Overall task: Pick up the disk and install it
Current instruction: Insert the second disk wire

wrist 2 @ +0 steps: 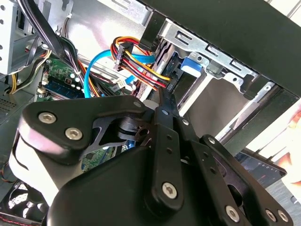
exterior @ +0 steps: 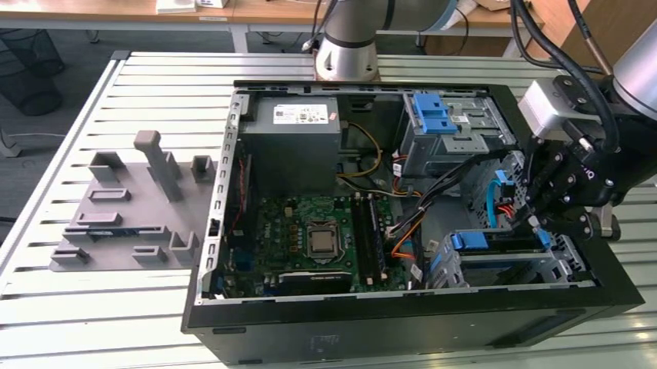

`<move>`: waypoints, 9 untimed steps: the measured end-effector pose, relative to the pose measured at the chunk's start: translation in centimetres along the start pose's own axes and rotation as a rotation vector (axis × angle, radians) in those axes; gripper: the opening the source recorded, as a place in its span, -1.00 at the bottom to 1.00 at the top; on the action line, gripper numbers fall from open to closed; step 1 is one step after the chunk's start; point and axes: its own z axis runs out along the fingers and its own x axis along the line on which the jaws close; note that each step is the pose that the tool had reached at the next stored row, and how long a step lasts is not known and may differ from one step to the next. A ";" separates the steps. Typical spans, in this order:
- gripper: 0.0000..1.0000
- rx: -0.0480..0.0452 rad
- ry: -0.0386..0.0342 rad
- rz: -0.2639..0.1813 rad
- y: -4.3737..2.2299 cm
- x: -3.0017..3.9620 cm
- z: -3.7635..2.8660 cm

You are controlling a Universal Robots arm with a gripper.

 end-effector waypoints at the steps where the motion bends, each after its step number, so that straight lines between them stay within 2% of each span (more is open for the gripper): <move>1: -0.79 0.0000 -0.0001 0.000 0.00 0.00 0.00; 3: -0.79 0.0000 -0.0003 0.000 0.00 0.00 0.00; 9: -0.79 0.0000 -0.0005 0.000 0.11 -0.02 -1.48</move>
